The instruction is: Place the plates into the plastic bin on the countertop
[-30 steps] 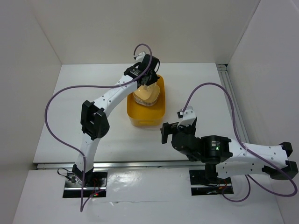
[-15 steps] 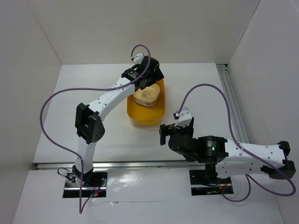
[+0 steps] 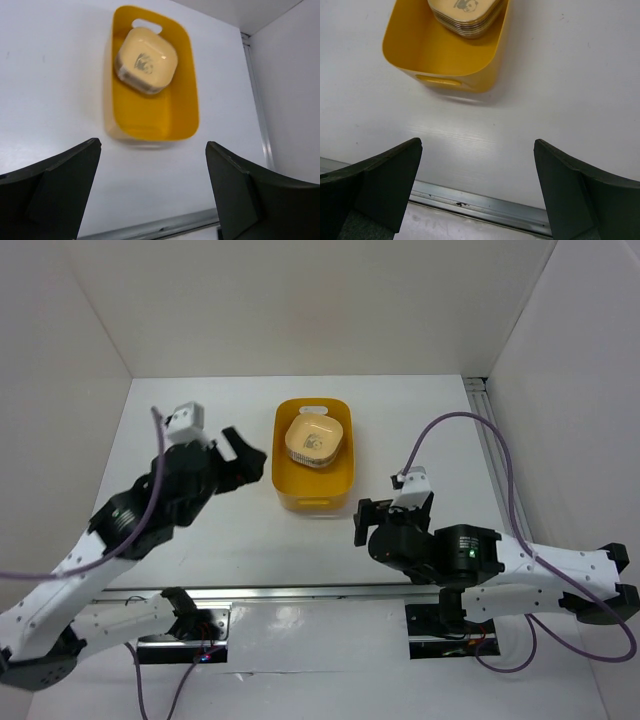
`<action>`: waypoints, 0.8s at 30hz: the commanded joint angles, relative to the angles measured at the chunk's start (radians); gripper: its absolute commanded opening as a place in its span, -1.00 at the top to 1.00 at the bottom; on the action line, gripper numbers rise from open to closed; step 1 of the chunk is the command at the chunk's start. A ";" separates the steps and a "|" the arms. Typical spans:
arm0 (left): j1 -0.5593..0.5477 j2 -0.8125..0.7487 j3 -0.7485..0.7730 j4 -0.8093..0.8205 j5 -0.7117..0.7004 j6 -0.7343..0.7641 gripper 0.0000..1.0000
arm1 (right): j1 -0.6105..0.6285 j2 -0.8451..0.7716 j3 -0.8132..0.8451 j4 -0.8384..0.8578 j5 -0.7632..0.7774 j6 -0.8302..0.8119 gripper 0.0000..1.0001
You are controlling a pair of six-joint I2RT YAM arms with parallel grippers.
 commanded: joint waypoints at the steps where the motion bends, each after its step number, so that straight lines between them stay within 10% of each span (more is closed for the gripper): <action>1: -0.007 -0.203 -0.212 -0.076 0.028 0.070 -0.98 | -0.001 -0.026 0.038 -0.127 0.040 0.104 -1.00; 24: -0.007 -0.688 -0.346 -0.305 0.019 -0.045 -0.98 | -0.001 -0.207 -0.080 -0.068 -0.114 0.021 -1.00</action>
